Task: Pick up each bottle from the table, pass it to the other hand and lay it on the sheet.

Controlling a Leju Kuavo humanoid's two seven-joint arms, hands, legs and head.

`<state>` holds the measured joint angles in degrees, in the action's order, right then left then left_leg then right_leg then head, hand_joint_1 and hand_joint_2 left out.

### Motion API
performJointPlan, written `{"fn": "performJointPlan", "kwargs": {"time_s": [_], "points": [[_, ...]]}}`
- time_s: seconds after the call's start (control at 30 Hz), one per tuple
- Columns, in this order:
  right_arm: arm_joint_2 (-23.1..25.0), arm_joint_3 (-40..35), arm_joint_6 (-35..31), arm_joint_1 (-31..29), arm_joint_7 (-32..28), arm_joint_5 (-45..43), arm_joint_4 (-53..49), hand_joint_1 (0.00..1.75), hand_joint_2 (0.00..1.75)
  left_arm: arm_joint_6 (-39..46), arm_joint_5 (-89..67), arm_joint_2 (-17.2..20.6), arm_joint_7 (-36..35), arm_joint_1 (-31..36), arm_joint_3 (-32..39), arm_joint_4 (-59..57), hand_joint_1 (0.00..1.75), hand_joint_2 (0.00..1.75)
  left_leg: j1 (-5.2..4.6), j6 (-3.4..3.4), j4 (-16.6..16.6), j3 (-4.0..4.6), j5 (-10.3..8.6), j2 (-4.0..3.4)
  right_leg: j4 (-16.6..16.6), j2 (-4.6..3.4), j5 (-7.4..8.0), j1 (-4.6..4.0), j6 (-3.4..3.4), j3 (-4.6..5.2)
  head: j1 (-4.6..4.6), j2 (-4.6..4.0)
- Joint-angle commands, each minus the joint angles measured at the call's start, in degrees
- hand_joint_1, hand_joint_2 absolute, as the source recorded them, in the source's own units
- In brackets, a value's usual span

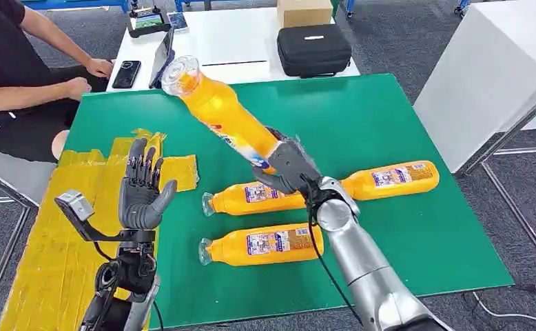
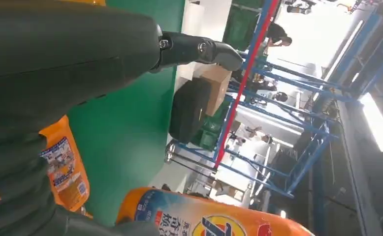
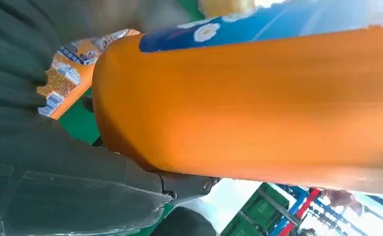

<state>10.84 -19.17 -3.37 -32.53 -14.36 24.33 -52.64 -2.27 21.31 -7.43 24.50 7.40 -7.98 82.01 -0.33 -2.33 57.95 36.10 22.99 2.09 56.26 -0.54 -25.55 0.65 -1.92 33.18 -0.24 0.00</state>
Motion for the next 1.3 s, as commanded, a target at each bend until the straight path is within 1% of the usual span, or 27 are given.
{"fn": "performJointPlan", "kwargs": {"time_s": [0.03,0.13,0.23,0.27,0.37,0.4,0.43,0.5,0.6,0.73,0.8,0.87,0.9,0.93,1.0,1.03,1.07,1.13,1.17,1.2,1.27,1.3], "points": [[2.7,-4.4,1.0,-4.3,-0.7,0.2,10.4,1.75,1.75,-0.2,0.8,0.5,-0.7,2.4,-1.3,-3.1,0.0,1.75,0.06,0.12,0.0,-0.08,0.01,-0.18,0.0,-0.03,0.01,-0.07,0.07,-0.07,0.0,0.0],[3.9,-5.9,0.8,-3.9,-0.5,0.8,11.2,1.75,1.75,-0.2,0.8,0.3,-0.8,1.8,-1.0,-2.3,0.0,1.75,0.11,0.17,0.0,-0.17,0.06,-0.25,0.0,-0.04,-0.02,-0.13,0.1,-0.17,0.0,0.0],[5.8,-10.6,2.4,-3.9,1.3,3.5,14.1,1.75,1.75,0.0,0.8,0.0,-1.1,1.8,-0.2,-1.6,0.0,1.75,0.11,0.13,0.0,-0.16,0.07,-0.34,0.0,-0.14,-0.01,-0.12,0.07,-0.12,0.0,0.0],[6.3,-10.9,2.1,-3.7,1.6,3.8,14.3,1.75,1.75,0.0,0.8,0.0,-1.1,1.9,-0.2,-1.5,0.0,1.75,0.07,0.09,0.0,-0.1,0.04,-0.27,0.0,-0.12,0.0,-0.07,0.05,-0.05,0.0,0.0],[6.6,-11.1,1.8,-3.5,1.7,3.9,14.4,1.75,1.75,0.1,0.8,0.1,-1.2,1.9,-0.2,-1.5,0.0,1.75,0.15,0.16,0.0,-0.19,0.08,-0.36,0.0,-0.12,-0.01,-0.16,0.08,-0.17,0.0,0.0],[6.7,-12.6,2.3,-3.7,2.1,5.0,15.2,1.75,1.75,0.1,0.7,0.0,-1.3,2.1,0.0,-1.5,0.0,1.75,0.18,0.2,0.1,-0.23,0.09,-0.38,0.0,-0.07,-0.03,-0.2,0.1,-0.23,0.0,0.0],[7.2,-14.6,3.3,-3.8,3.0,6.6,16.2,1.75,1.75,0.2,0.7,0.0,-1.3,2.1,0.1,-1.4,0.0,1.75,0.1,0.09,0.0,-0.04,0.0,-0.17,0.0,-0.01,0.01,-0.09,0.04,0.0,0.0,0.0],[8.2,-17.2,3.8,-3.9,3.7,8.0,17.9,1.75,1.75,0.1,0.8,-0.2,-1.6,2.0,0.1,-1.0,0.0,1.75,0.1,0.1,0.0,-0.06,0.02,-0.17,0.0,-0.02,0.0,-0.1,0.05,-0.03,0.02,0.0],[9.2,-20.3,4.1,-4.4,4.7,9.6,19.4,1.75,1.75,-0.6,0.9,-0.6,-2.2,1.8,-1.0,-0.5,0.0,1.75,0.14,0.15,0.1,-0.11,0.07,-0.36,0.0,-0.14,0.0,-0.14,0.07,-0.1,0.02,0.0],[9.2,-26.1,5.9,-5.8,7.8,8.7,20.5,1.75,1.75,-0.8,1.0,-1.2,-2.2,2.5,-2.7,-0.8,0.0,1.75,0.1,0.1,0.0,0.03,0.0,-0.07,0.0,0.09,-0.02,-0.1,0.06,0.01,0.02,0.0],[9.2,-31.1,6.6,-6.3,8.9,6.8,21.6,1.75,1.75,-0.9,1.2,-1.1,-2.3,3.3,-3.7,-1.3,0.0,1.75,0.11,0.13,0.1,-0.04,0.03,-0.16,0.0,0.04,-0.03,-0.12,0.08,-0.05,0.02,0.0],[9.2,-33.5,6.6,-6.5,9.5,5.4,22.5,1.75,1.75,-1.1,1.3,-1.2,-2.5,4.0,-4.5,-2.0,0.0,1.75,0.14,0.18,0.1,-0.1,0.06,-0.2,0.0,0.07,-0.06,-0.16,0.1,-0.13,-0.02,0.0],[9.2,-35.0,7.0,-6.9,9.9,4.5,22.9,1.75,1.75,-1.4,1.4,-1.4,-2.7,4.6,-5.2,-2.5,0.0,1.75,0.12,0.13,0.0,-0.05,0.0,-0.03,0.0,0.17,-0.04,-0.13,0.07,-0.1,0.02,0.0],[9.2,-35.3,6.9,-7.0,10.0,4.3,22.9,1.75,1.75,-1.3,1.4,-1.6,-2.7,4.8,-5.5,-2.6,0.0,1.75,0.22,0.24,0.1,-0.18,0.05,-0.11,-0.1,0.24,-0.08,-0.25,0.13,-0.3,0.0,0.0],[9.2,-37.1,7.3,-7.9,10.4,2.3,22.5,1.75,1.75,-1.7,1.5,-1.9,-2.9,5.6,-6.9,-3.1,0.0,1.75,0.18,0.19,0.1,-0.1,0.02,-0.06,0.0,0.25,-0.07,-0.19,0.1,-0.19,0.0,0.0],[9.2,-37.2,7.4,-8.0,10.4,2.3,22.3,1.75,1.75,-1.7,1.5,-1.9,-2.9,5.6,-6.9,-3.2,0.0,1.75,0.11,0.09,0.0,0.07,-0.04,0.05,0.0,0.21,-0.02,-0.1,0.05,0.04,0.02,0.0],[9.2,-38.0,7.3,-8.2,11.0,2.0,22.1,1.75,1.75,-1.7,1.5,-1.8,-2.9,5.7,-7.2,-3.4,0.0,1.75,0.11,0.11,0.0,0.03,-0.04,0.07,0.0,0.27,-0.05,-0.11,0.06,-0.01,0.0,0.0],[9.2,-38.0,7.3,-8.2,11.0,2.0,22.1,1.75,1.75,-1.7,1.5,-1.8,-2.9,5.7,-7.2,-3.4,0.0,1.75,0.2,0.21,0.1,-0.07,0.0,-0.01,0.0,0.31,-0.08,-0.21,0.1,-0.15,0.0,0.0],[9.2,-38.0,7.3,-8.2,11.1,2.0,22.1,1.75,1.75,-1.7,1.5,-1.7,-2.9,5.7,-7.1,-3.4,0.0,1.75,0.1,0.1,0.0,0.04,-0.05,-0.01,0.0,0.19,-0.03,-0.09,0.05,0.05,0.02,0.0],[9.2,-38.0,7.3,-8.2,11.1,2.0,22.1,1.75,1.75,-1.7,1.5,-1.7,-2.9,5.7,-7.1,-3.4,0.0,1.75,0.15,0.17,0.1,-0.06,-0.01,-0.03,0.0,0.28,-0.08,-0.16,0.08,-0.09,0.0,0.0],[9.2,-38.0,7.3,-8.2,11.1,2.0,22.1,1.75,1.75,-1.7,1.5,-1.7,-2.9,5.7,-7.1,-3.4,0.0,1.75,0.09,0.1,0.0,0.04,-0.05,-0.05,0.0,0.17,-0.03,-0.09,0.05,0.08,0.0,0.0],[9.2,-38.0,7.3,-8.2,11.1,2.0,22.1,1.75,1.75,-1.7,1.5,-1.7,-2.9,5.7,-7.1,-3.4,0.0,1.75,0.12,0.13,0.0,0.0,-0.04,-0.01,0.0,0.26,-0.06,-0.12,0.06,0.0,0.02,0.0]]}}
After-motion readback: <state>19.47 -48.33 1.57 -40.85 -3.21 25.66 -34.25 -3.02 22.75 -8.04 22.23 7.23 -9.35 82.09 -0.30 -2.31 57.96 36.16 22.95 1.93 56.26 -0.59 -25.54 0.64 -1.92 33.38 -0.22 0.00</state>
